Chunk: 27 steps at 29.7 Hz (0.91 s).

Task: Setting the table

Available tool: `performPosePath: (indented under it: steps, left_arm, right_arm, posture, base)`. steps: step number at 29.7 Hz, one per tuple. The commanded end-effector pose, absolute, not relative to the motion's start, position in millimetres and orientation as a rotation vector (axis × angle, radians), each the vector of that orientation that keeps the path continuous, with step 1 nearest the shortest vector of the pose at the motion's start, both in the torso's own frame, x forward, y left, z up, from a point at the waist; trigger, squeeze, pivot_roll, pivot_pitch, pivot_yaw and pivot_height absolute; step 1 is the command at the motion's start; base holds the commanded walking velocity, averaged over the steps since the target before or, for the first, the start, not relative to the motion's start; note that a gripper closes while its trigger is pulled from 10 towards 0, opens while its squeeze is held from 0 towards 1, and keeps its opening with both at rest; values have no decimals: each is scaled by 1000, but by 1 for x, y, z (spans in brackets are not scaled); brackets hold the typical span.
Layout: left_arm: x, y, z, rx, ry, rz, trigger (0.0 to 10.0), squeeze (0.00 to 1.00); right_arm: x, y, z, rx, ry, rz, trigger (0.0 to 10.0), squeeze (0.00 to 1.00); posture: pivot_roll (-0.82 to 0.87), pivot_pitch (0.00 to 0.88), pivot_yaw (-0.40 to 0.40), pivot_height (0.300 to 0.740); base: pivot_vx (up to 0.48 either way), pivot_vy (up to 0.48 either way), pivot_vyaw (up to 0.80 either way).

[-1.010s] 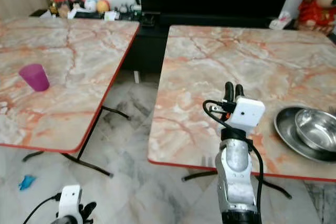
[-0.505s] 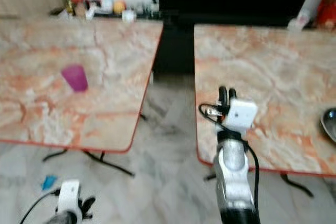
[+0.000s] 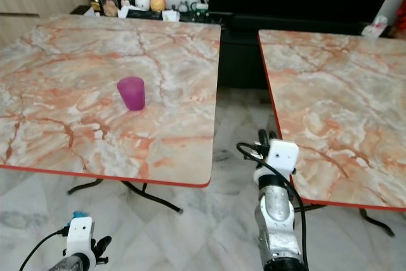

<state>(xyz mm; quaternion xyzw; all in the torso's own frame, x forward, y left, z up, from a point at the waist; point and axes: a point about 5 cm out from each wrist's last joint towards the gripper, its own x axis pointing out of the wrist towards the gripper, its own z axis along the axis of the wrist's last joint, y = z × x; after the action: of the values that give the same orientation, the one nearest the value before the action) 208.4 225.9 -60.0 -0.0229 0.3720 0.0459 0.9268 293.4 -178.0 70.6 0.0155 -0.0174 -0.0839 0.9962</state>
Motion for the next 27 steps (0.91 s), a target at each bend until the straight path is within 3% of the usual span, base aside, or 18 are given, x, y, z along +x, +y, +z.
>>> performPosePath:
  steps: [1,11,27]
  left_arm:
    - [207,225,-61,-52,764,97,10000,0]
    - [207,223,-61,-58,765,100,10000,0]
    - [204,226,-62,-48,769,108,10000,0]
  right_arm:
    - [287,-184,57,19,14,-187,10000,0]
    - [259,-185,-11,34,349,-141,10000,0]
    - [203,-179,-70,36,759,-106,10000,0]
  posture:
    - [97,0,-36,740]
    - [95,0,-33,740]
    - [117,0,-25,740]
  base:
    - [0,0,0]
    - [0,0,0]
    - [0,0,0]
